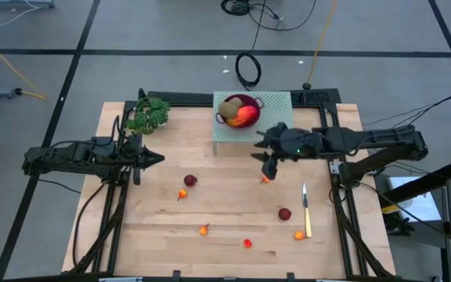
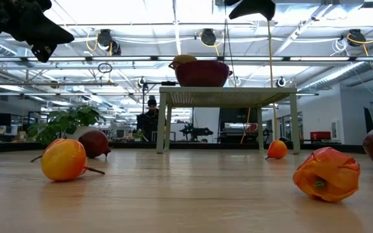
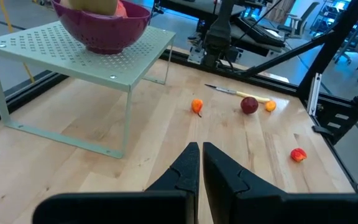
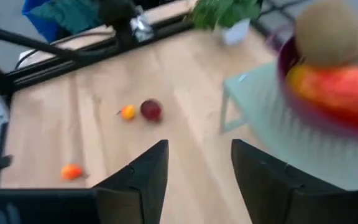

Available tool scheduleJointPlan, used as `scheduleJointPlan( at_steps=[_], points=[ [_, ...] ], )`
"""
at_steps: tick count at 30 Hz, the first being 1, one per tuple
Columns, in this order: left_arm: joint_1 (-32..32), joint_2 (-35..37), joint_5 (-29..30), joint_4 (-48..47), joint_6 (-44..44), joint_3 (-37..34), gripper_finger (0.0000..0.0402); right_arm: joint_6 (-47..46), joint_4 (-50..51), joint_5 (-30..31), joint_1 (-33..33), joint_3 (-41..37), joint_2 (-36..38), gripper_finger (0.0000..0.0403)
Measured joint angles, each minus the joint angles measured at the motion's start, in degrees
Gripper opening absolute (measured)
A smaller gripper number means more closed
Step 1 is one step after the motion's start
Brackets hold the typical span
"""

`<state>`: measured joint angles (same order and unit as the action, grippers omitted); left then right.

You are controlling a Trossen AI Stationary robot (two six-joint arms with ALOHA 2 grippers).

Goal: Pick & Place Fruit
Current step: Put the pomegranate in the violet strainer bowl on the shelf

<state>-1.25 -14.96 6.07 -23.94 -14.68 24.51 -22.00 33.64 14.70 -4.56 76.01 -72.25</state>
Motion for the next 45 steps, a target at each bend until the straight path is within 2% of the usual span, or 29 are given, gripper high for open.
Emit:
scheduleJointPlan(
  at_steps=[9,22,31,40,45],
  points=[
    [-0.01,0.0,-0.04,-0.03,-0.11,0.0,0.0019,-11.58,12.39,-0.32,-6.95,0.0,0.09,0.0181],
    [-0.01,0.0,-0.02,-0.29,-0.62,0.0,0.0019,-11.75,25.54,-11.84,-15.24,-0.02,0.04,0.0241],
    [-0.01,-0.02,0.0,-0.38,-0.62,0.0,0.0019,-11.29,26.7,-12.04,-19.52,-0.02,0.04,0.0253],
    [-0.01,-0.02,2.96,-0.35,-0.44,0.0,0.0019,-8.76,26.57,-12.0,-19.61,-0.25,0.02,0.0254],
    [-0.01,-0.01,4.48,-0.33,-0.44,0.0,0.0019,-8.75,26.41,-11.97,-19.56,-4.03,0.02,0.0254]
  ],
)
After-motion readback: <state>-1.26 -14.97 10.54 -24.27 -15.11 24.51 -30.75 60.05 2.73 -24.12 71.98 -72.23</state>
